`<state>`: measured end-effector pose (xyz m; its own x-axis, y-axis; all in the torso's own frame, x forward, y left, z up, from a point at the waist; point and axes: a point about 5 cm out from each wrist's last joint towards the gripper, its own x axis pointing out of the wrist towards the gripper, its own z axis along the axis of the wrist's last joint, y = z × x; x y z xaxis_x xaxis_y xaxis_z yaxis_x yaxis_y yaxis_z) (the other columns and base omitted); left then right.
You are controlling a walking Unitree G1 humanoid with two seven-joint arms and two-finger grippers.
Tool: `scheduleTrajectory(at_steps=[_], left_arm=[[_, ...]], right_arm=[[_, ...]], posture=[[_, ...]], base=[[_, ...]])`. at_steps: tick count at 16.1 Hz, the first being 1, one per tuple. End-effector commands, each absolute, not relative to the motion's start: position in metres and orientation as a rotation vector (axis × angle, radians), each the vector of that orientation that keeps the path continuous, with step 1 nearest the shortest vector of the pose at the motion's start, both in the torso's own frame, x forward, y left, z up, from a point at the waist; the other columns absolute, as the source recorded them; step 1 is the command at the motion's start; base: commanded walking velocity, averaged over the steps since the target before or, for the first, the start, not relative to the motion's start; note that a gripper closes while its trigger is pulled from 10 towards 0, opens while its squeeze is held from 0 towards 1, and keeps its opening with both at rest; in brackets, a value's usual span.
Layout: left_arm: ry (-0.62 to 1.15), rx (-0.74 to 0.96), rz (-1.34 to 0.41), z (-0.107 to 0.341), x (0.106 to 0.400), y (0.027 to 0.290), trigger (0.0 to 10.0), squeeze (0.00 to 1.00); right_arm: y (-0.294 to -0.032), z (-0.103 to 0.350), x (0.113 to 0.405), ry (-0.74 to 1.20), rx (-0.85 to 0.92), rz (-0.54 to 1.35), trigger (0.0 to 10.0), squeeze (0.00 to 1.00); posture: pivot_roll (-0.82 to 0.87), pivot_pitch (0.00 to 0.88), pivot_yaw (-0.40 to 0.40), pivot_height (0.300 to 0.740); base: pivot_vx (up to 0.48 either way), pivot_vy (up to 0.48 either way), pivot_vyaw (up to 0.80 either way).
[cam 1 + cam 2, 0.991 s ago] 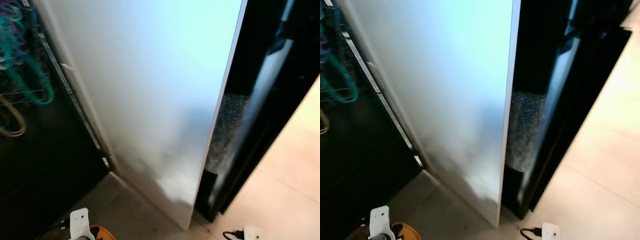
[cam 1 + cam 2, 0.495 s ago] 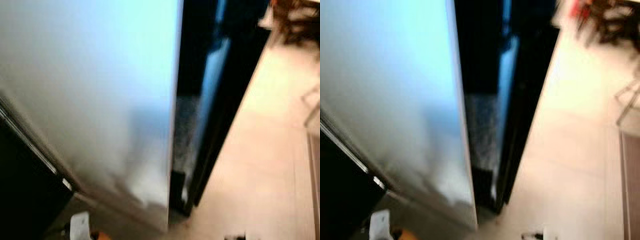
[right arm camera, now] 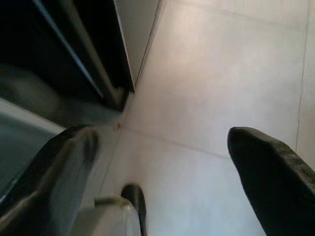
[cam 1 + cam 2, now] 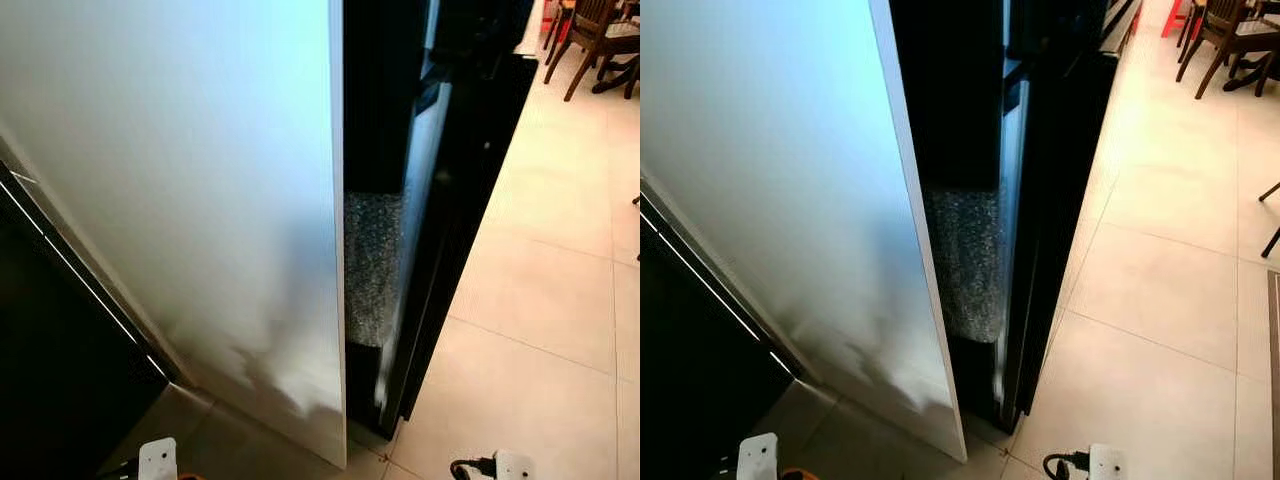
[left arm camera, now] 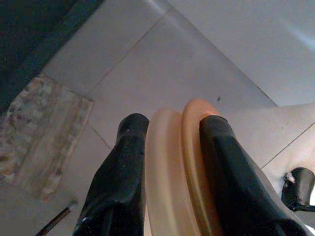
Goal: Restocking fridge
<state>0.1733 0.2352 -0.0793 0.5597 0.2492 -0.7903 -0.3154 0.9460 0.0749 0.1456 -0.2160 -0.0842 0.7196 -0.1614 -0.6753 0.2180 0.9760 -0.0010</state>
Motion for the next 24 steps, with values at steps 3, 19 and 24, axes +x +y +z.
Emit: scheduleTrajectory(at_steps=[3, 19, 24], left_arm=[[0.914, -0.056, 0.333, -0.079, 0.173, 0.238, 10.0, 0.00], [0.916, -0.038, 0.308, -0.078, 0.176, 0.234, 10.0, 0.00], [0.916, -0.039, 0.306, -0.078, 0.177, 0.232, 10.0, 0.00]], right_arm=[[-0.215, -0.043, 0.219, 0.492, 0.066, -0.128, 10.0, 0.00], [-0.184, 0.026, 0.281, 0.196, 0.062, 0.247, 10.0, 1.00], [-0.184, 0.041, 0.293, 0.149, 0.055, 0.254, 10.0, 1.00]], posture=[[-0.17, 0.025, 0.070, 0.740], [-0.17, 0.033, 0.067, 0.740], [-0.17, 0.031, 0.064, 0.740]], base=[[0.000, 0.000, 0.00], [0.000, 0.000, 0.00], [0.000, 0.000, 0.00]])
